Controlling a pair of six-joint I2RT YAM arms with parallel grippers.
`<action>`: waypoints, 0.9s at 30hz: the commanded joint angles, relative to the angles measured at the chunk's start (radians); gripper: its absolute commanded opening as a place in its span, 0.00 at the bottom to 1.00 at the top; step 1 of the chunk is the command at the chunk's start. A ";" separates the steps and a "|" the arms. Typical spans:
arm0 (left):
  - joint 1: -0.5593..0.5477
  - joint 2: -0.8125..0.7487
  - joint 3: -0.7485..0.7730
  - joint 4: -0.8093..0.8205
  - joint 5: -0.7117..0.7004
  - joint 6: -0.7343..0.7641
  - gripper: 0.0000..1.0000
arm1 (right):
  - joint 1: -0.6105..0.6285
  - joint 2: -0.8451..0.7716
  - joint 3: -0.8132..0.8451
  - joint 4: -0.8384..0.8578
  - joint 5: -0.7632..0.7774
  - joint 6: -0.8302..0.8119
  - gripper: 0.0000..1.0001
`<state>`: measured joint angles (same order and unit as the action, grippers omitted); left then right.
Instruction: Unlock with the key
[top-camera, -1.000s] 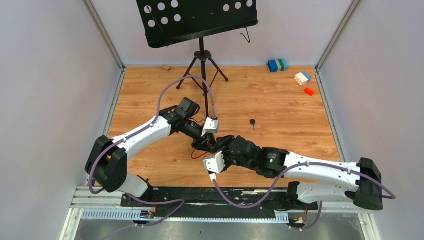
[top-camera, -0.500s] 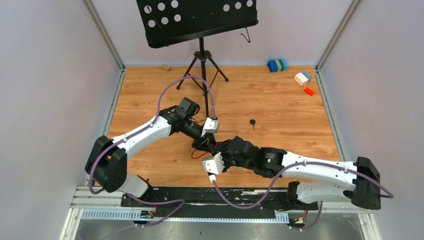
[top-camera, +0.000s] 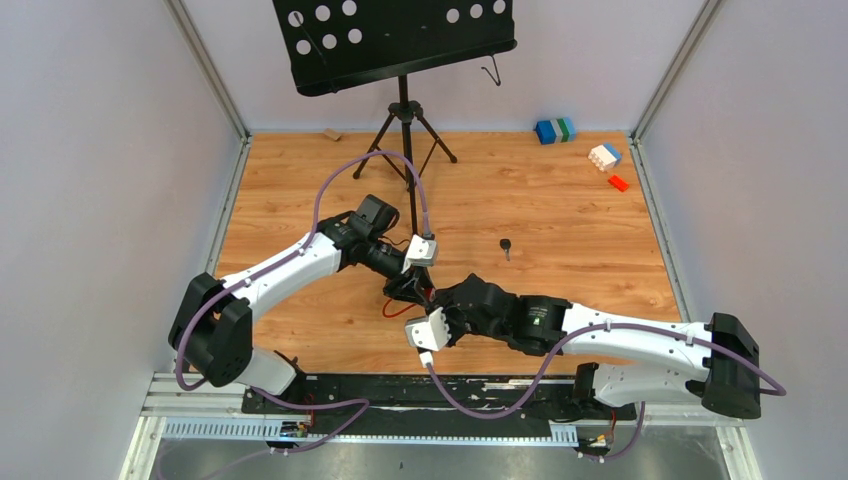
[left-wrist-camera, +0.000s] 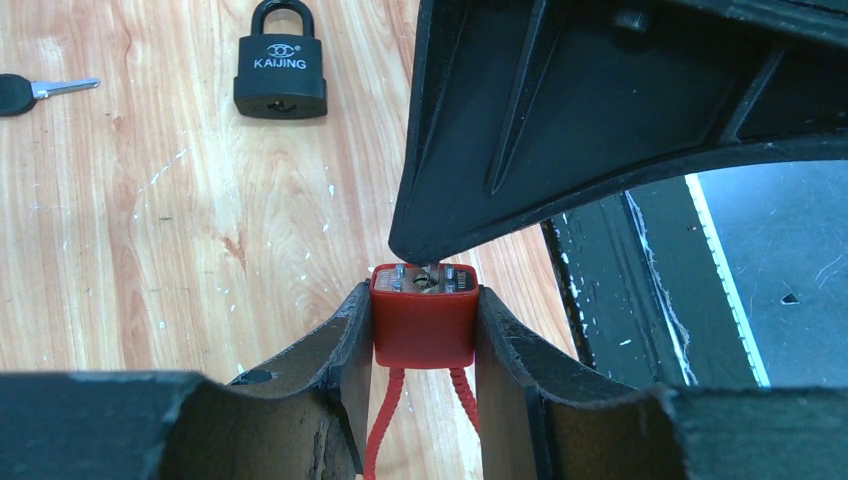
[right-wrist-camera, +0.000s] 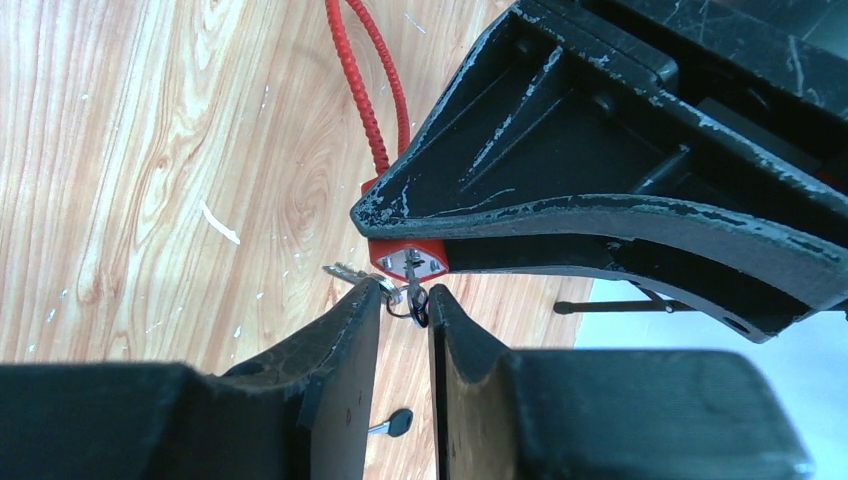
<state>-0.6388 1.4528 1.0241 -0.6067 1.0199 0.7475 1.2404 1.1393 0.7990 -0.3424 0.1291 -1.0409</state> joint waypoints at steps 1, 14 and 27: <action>0.003 -0.035 0.010 0.015 0.046 0.013 0.00 | -0.006 -0.004 -0.006 0.015 -0.002 -0.001 0.24; 0.003 -0.031 0.011 0.013 0.053 0.014 0.00 | -0.010 0.018 0.002 0.028 0.004 -0.027 0.10; 0.001 -0.016 0.021 0.009 0.063 -0.006 0.00 | 0.022 0.061 0.018 0.012 0.033 -0.111 0.00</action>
<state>-0.6376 1.4521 1.0241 -0.6216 1.0103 0.7490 1.2419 1.1664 0.7994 -0.3244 0.1432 -1.1210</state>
